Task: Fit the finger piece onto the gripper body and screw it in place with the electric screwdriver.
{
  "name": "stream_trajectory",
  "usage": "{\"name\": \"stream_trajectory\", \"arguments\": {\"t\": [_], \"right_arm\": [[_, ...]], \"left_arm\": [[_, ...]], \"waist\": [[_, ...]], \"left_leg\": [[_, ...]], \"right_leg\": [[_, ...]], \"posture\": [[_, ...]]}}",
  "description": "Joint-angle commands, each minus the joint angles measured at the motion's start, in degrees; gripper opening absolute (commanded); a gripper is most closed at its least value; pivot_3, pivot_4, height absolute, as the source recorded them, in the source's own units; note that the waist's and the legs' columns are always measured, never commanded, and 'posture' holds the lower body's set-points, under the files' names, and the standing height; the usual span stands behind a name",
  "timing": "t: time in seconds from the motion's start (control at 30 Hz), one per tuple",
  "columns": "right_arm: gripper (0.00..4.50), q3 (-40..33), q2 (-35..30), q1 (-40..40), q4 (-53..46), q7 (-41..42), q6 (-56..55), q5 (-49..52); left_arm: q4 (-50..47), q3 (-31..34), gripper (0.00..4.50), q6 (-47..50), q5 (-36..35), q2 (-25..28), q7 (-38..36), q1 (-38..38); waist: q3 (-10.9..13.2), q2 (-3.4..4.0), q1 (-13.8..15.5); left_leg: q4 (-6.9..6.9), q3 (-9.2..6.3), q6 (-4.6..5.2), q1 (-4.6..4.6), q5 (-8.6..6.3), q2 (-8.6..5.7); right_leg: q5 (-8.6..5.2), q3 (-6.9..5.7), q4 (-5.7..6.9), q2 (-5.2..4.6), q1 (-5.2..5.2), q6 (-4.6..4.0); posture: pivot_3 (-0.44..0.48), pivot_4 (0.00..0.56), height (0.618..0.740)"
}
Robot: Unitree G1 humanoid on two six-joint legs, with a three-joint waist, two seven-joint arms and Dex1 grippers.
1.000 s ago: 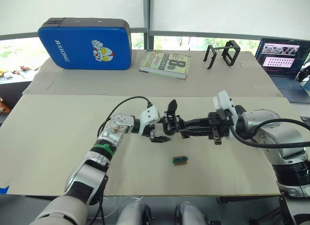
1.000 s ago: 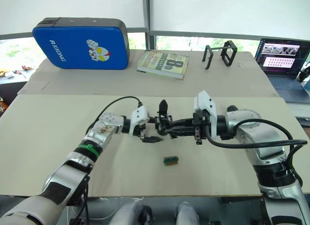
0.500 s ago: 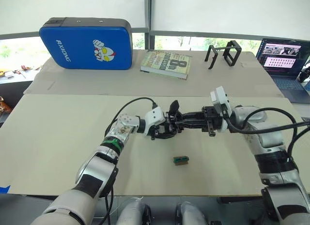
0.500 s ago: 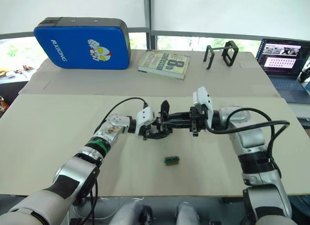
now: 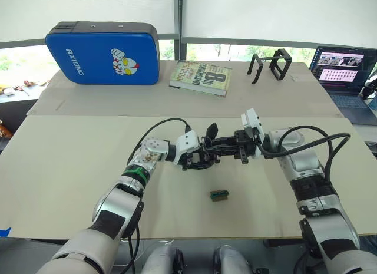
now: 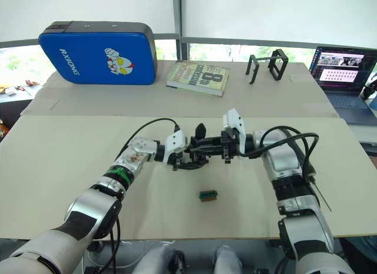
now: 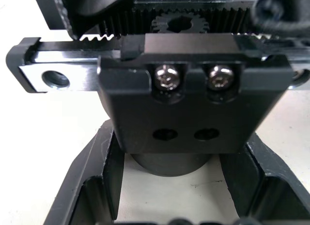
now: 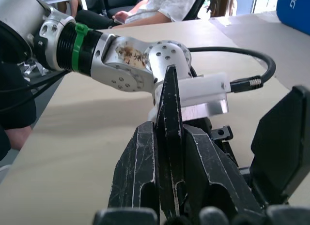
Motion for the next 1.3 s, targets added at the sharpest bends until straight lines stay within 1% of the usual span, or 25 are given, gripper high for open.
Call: {"name": "stream_trajectory", "arguments": {"t": [0.03, 0.37, 0.6, 0.73, 0.93, 1.07, 1.2, 1.3], "right_arm": [[0.33, -0.3, 0.2, -1.0, 1.4, 0.5, -2.0, -1.1], [0.33, 0.3, 0.9, 1.1, 7.6, 0.1, -6.6, -3.6], [0.33, 0.7, 1.4, 2.3, 11.1, 3.3, -5.6, -2.9], [0.33, 2.8, 1.5, 0.4, 13.9, 6.1, -5.2, -4.8], [0.33, 5.2, 2.4, -4.5, 21.4, 8.1, -9.0, -8.0], [0.33, 6.3, 2.3, -6.6, 24.6, 9.4, -9.6, -8.9], [0.33, 6.8, 1.1, -6.7, 25.8, 10.2, -8.4, -8.7], [0.33, 5.1, 0.8, -4.9, 25.2, 8.2, -8.0, -7.3]], "left_arm": [[-1.2, 0.7, 2.28, -1.1, 0.1, -0.4, -1.2, -1.0], [-1.7, 1.4, 2.28, -0.9, 0.5, -0.6, -1.6, -0.6], [-2.0, 1.4, 2.28, -1.2, 0.7, -0.2, -1.5, -0.1], [-2.3, 1.5, 2.28, -1.1, 0.6, 0.0, -1.7, 0.0], [-2.6, 1.5, 2.28, -0.9, 0.6, 0.2, -1.8, 0.3], [-2.8, 1.4, 2.28, -0.9, 0.6, 0.2, -1.9, 0.4], [-2.7, 1.4, 2.28, -1.1, 0.7, 0.0, -1.9, 0.3], [-2.7, 1.4, 2.28, -1.1, 0.7, 0.0, -1.8, 0.4]], "waist": [[0.0, 0.00, 0.0], [0.0, 0.01, -0.3], [0.0, 0.02, -0.3], [0.0, 0.03, -0.4], [0.0, 0.03, -0.7], [-0.1, 0.04, -1.0], [-0.1, 0.03, -1.1], [-0.1, 0.04, -1.1]], "left_leg": [[0.00, 0.00, 0.00, 0.00, 0.00, 0.00], [0.02, 0.00, -0.01, 0.02, 0.00, 0.01], [0.02, -0.01, -0.01, 0.08, 0.00, 0.01], [0.02, -0.02, -0.01, 0.11, 0.00, 0.01], [0.00, -0.03, -0.02, 0.19, 0.00, 0.02], [-0.01, -0.02, -0.02, 0.32, 0.00, 0.03], [-0.03, -0.02, -0.03, 0.43, -0.01, 0.03], [-0.04, -0.01, -0.11, 0.48, -0.06, 0.00]], "right_leg": [[0.00, 0.00, 0.00, 0.00, 0.00, 0.00], [0.00, 0.00, 0.06, 0.01, 0.01, 0.00], [0.00, 0.00, 0.07, 0.00, 0.05, 0.00], [0.00, 0.01, 0.08, -0.01, 0.07, -0.01], [-0.01, 0.01, 0.10, -0.03, 0.10, -0.01], [-0.01, 0.01, 0.15, -0.07, 0.16, -0.02], [-0.01, -0.04, 0.20, -0.24, 0.17, -0.02], [-0.01, -0.19, 0.20, -0.44, 0.16, -0.03]], "posture": [[0.000, 0.150, 0.740], [0.000, 0.150, 0.740], [0.000, 0.150, 0.740], [0.000, 0.150, 0.740], [0.000, 0.150, 0.740], [0.000, 0.150, 0.740], [0.000, 0.150, 0.740], [0.000, 0.150, 0.740]]}}
